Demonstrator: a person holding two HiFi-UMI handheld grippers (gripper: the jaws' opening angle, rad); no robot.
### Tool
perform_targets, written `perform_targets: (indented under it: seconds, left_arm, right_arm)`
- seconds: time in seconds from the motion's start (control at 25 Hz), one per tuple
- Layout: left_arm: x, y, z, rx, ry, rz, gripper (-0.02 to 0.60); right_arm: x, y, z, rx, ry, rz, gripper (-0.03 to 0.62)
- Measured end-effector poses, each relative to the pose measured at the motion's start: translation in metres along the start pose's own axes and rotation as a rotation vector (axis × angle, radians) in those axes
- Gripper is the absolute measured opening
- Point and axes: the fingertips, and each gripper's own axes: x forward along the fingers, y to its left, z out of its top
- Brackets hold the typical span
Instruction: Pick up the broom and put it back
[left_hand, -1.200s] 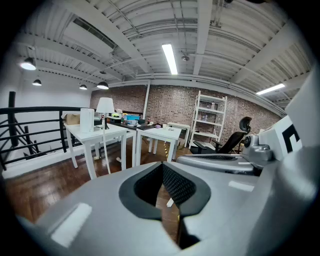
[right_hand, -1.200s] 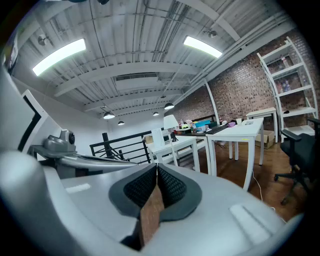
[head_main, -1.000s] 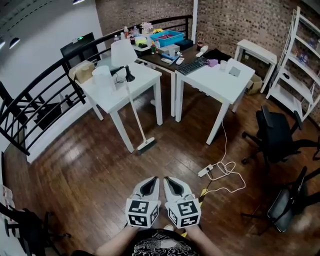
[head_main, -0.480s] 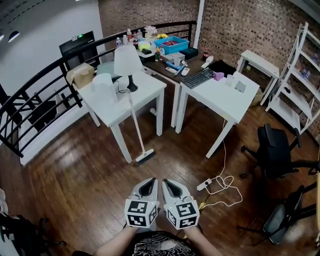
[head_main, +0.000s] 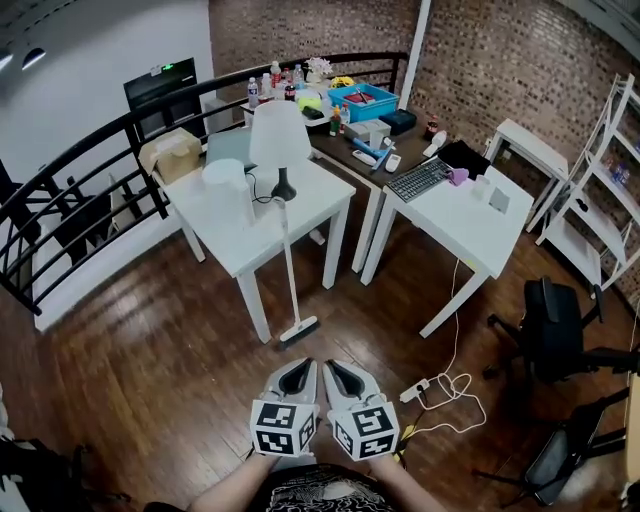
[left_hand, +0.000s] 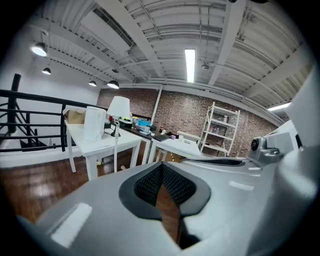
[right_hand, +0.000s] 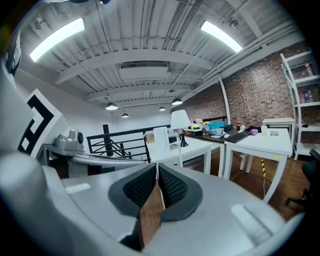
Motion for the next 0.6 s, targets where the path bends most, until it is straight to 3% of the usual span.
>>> perform_targets:
  seconds: [0.6]
  left_arm:
    - [0.014,0.068,0.023,-0.017,-0.029,0.049,0.003]
  right_arm:
    - [0.072,0.017,0.019,-0.026,-0.003,0.064,0.011]
